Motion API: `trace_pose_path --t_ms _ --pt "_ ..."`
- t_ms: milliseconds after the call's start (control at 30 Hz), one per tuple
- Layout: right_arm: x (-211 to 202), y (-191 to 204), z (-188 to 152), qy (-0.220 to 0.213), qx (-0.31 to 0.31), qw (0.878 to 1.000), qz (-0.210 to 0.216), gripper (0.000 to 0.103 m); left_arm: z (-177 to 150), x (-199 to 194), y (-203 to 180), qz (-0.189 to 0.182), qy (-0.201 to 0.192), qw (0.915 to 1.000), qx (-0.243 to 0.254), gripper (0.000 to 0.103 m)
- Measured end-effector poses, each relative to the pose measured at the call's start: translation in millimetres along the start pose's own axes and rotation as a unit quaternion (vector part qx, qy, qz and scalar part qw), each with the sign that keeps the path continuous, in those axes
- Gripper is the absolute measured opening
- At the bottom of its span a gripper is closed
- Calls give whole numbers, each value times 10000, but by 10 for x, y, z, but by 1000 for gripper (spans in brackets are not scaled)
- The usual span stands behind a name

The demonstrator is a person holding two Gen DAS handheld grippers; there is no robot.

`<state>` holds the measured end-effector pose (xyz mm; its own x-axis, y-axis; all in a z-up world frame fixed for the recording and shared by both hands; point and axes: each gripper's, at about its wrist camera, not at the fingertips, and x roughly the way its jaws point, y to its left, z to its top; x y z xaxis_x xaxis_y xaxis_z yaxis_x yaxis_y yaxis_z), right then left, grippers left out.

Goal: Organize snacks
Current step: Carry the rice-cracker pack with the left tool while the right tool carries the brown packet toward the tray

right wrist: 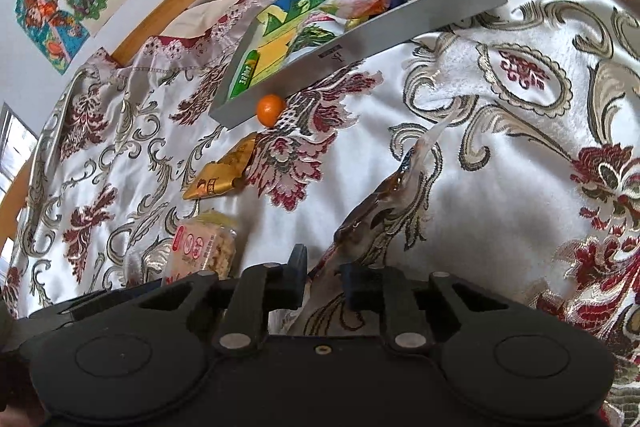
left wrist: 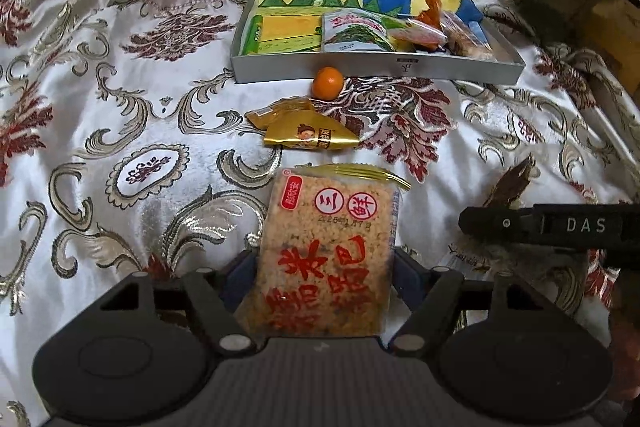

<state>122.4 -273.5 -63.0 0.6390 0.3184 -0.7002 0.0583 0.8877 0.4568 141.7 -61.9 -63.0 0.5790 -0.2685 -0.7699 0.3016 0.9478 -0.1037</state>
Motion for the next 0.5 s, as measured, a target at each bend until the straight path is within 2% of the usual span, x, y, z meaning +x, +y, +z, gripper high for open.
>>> trace_pose_path --t_ms 333,500 --pt "-222 214 -122 -165 -462 9988 -20 11 -117 -184 -170 222 -3 9994 261 76" --pt "-330 241 -188 -286 -536 9981 -117 10 -117 -239 -200 170 -22 9995 274 75"
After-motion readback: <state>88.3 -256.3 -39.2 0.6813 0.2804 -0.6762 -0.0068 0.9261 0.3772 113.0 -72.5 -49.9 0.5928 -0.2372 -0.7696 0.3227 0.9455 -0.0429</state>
